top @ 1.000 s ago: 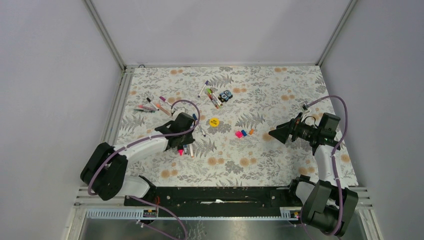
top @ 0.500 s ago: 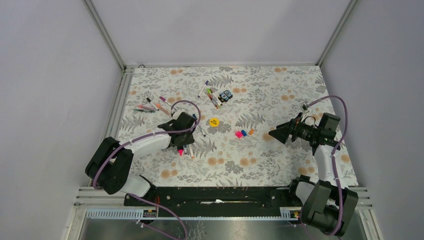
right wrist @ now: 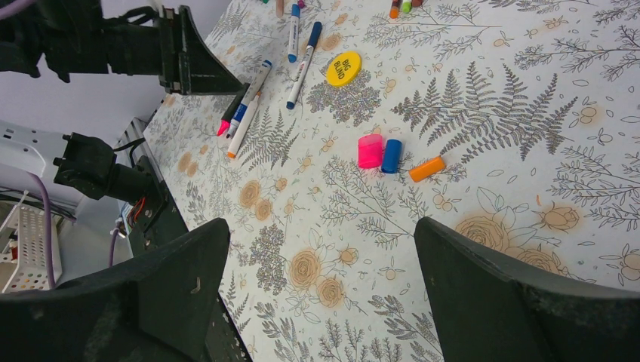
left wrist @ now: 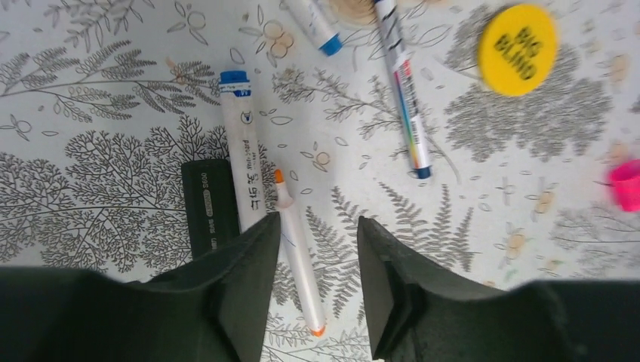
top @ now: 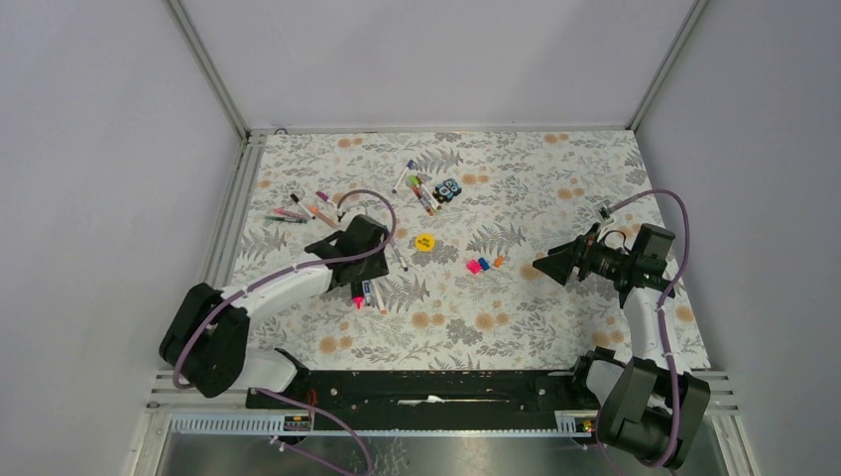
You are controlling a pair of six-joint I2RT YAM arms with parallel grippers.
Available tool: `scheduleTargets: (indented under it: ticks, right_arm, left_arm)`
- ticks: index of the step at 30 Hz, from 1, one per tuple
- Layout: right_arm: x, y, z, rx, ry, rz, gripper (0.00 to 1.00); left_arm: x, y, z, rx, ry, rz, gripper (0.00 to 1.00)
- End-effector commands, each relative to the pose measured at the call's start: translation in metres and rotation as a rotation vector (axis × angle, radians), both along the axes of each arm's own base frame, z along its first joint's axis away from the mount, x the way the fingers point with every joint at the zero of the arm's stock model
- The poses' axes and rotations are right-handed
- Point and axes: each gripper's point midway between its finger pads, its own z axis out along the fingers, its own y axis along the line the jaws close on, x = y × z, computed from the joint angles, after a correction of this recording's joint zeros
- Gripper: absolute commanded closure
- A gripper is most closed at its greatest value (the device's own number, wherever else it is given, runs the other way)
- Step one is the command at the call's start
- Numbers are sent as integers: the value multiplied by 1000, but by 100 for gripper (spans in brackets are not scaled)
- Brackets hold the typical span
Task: Open the pen caps
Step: Place the pen at the center of the board, then pick up the pen from the center of the board.
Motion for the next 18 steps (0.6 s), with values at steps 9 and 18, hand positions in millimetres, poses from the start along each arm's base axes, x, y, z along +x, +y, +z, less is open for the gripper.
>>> scheduleTargets:
  ticks: [9, 18]
  right_arm:
    - [21, -10, 25, 6, -38, -84, 0]
    - [27, 24, 0, -188, 59, 70, 1]
  left_arm:
    - [18, 1, 104, -135, -365, -86, 1]
    - [14, 15, 144, -189, -487, -74, 1]
